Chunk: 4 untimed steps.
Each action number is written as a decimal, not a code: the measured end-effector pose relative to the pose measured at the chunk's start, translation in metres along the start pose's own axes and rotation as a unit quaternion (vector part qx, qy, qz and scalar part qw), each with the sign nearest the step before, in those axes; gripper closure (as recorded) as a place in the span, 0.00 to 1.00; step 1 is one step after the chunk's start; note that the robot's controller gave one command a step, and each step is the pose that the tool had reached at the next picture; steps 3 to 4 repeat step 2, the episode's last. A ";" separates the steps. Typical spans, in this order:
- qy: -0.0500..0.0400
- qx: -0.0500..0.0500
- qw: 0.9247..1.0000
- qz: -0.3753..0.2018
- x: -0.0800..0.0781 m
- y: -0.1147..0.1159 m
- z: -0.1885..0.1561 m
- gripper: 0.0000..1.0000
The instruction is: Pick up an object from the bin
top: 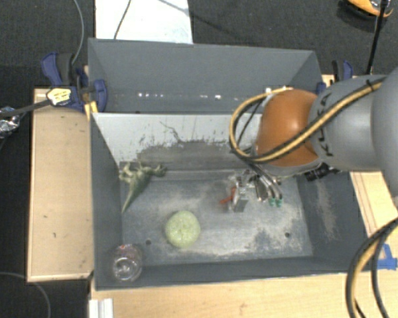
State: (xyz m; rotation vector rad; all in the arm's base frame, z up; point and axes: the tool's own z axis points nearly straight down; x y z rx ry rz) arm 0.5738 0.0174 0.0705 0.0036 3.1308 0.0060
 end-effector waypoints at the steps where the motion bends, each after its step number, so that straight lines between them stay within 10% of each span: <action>1: -0.001 0.000 1.000 -0.011 -0.003 0.005 0.000 1.00; 2: -0.001 0.000 1.000 -0.014 -0.012 -0.003 -0.203 1.00; 4: -0.001 0.000 1.000 -0.014 -0.012 -0.003 -0.203 1.00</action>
Offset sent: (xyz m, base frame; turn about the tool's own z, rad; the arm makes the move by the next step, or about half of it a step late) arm 0.0104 -0.0054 0.2162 -0.0325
